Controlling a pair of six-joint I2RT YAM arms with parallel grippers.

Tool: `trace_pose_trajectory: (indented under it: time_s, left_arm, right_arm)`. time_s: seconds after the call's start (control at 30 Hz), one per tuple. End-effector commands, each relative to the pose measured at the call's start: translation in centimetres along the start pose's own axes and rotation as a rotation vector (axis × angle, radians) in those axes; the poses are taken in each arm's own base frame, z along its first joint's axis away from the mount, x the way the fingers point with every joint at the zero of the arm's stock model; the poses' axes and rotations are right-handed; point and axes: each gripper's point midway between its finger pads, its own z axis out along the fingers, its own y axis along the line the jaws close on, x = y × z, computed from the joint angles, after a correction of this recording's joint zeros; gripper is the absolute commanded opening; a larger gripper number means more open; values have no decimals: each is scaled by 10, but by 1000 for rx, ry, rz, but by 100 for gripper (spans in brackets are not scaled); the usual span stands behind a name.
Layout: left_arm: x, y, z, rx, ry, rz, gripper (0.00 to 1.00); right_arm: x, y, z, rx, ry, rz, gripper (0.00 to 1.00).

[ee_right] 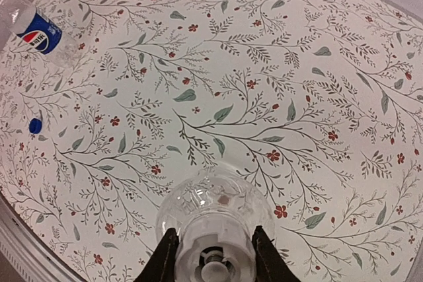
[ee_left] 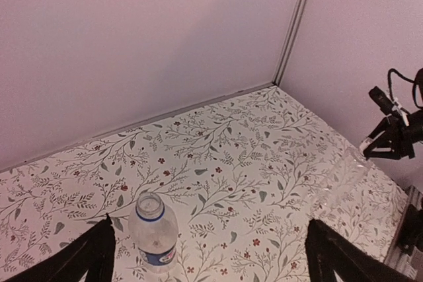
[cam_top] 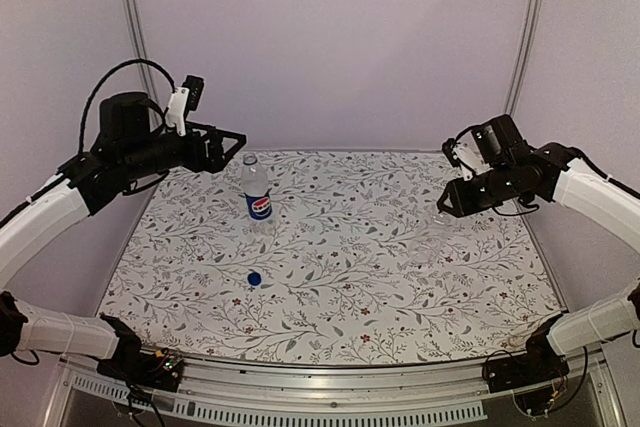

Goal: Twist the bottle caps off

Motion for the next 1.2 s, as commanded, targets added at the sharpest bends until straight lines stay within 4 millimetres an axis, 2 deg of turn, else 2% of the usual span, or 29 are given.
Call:
trace_pose_trajectory:
  time_s: [0.0, 0.27, 0.5, 0.8, 0.97, 1.17]
  left_arm:
    - [4, -38, 4, 174, 4, 54, 100]
    - [15, -78, 8, 292, 21, 158, 100]
    - [28, -115, 15, 402, 47, 258, 100]
    - [55, -148, 18, 492, 72, 364, 100]
    - [68, -171, 20, 557, 91, 418, 100]
    - [79, -180, 30, 559, 122, 458, 100]
  right_arm:
    - [-36, 48, -27, -185, -104, -111, 0]
    - [-68, 107, -45, -395, -160, -226, 0]
    - [-83, 149, -48, -554, -171, -296, 0]
    - [-89, 185, -61, -750, -179, -375, 0]
    - [-90, 196, -64, -798, -185, -393, 0]
    - [-91, 206, -70, -846, -190, -407, 0]
